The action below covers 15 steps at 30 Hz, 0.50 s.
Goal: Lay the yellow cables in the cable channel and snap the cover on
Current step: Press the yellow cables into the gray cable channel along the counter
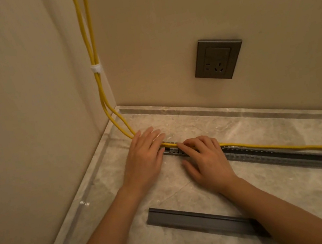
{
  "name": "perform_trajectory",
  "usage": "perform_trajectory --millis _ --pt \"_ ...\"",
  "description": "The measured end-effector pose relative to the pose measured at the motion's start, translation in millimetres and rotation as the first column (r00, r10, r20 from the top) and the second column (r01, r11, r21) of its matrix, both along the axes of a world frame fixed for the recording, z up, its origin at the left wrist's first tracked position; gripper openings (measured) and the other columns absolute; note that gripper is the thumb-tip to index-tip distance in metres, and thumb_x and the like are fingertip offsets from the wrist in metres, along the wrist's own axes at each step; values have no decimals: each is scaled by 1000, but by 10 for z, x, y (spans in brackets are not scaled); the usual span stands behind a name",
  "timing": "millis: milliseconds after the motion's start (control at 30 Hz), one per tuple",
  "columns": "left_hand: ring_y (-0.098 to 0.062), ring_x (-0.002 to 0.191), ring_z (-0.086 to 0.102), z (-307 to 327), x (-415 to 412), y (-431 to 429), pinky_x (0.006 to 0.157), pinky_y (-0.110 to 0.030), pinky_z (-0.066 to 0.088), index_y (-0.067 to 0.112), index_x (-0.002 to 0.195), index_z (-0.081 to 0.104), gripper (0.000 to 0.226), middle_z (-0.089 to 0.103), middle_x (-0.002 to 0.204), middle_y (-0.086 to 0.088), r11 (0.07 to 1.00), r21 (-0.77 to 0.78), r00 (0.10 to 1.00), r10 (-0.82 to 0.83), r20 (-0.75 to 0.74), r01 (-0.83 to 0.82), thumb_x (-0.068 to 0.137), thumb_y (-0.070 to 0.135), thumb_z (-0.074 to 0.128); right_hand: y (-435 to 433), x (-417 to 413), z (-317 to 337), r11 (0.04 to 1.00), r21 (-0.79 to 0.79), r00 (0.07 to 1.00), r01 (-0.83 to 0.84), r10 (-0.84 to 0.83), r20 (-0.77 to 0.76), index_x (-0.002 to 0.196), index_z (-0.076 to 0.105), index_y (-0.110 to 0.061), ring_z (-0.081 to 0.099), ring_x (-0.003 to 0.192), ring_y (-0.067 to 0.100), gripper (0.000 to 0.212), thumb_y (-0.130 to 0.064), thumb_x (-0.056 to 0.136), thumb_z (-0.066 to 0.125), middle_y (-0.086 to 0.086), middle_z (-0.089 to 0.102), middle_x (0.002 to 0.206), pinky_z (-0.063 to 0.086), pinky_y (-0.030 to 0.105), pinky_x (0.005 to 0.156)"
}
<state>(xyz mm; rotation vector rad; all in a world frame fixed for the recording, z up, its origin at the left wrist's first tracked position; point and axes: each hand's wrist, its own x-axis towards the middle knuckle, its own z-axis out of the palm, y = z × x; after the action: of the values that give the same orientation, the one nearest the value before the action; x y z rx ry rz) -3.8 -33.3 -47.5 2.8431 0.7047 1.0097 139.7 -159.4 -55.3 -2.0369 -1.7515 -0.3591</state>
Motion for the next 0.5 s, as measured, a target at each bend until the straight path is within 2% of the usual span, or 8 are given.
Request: perform_trajectory --millis 67,167,333,433,500 --pt "-25 123 52 -32 -55 20 111 -43 28 5 119 63 35 63 123 -10 999 -28 992 38 -119 -42 86 14 65 -6 -1 0 1000 6 1000 -13 13 14 122 60 -15 51 96 21 40 -30 85 58 1 61 109 40 34 81" --pt "-21 126 50 -67 -159 65 113 -40 24 8 126 59 40 59 129 -8 997 -39 976 55 -211 -64 88 19 64 -11 1 1 999 26 999 -28 27 43 118 64 -15 53 90 22 36 -25 83 62 2 64 106 40 33 75" --pt "-20 138 33 -89 -160 40 116 -31 6 11 138 45 49 42 145 -8 991 -108 962 46 -267 -77 94 34 47 -11 -6 17 1000 14 997 -11 10 78 115 66 -16 55 86 23 35 -25 81 63 3 64 105 39 32 70" --pt "-23 141 24 -134 -114 0 116 -34 3 14 143 36 55 32 150 -12 989 -74 947 97 -307 -125 95 40 44 -13 -19 43 999 -12 998 33 -32 49 113 65 -18 55 87 23 35 -28 80 63 3 62 108 42 34 71" --pt "-27 142 22 -145 -79 -40 116 -38 3 23 146 30 56 29 150 -17 986 -55 936 134 -326 -160 95 45 39 -25 -22 56 999 -5 999 52 -52 -6 111 63 -17 56 90 23 32 -26 80 63 5 60 111 43 34 73"
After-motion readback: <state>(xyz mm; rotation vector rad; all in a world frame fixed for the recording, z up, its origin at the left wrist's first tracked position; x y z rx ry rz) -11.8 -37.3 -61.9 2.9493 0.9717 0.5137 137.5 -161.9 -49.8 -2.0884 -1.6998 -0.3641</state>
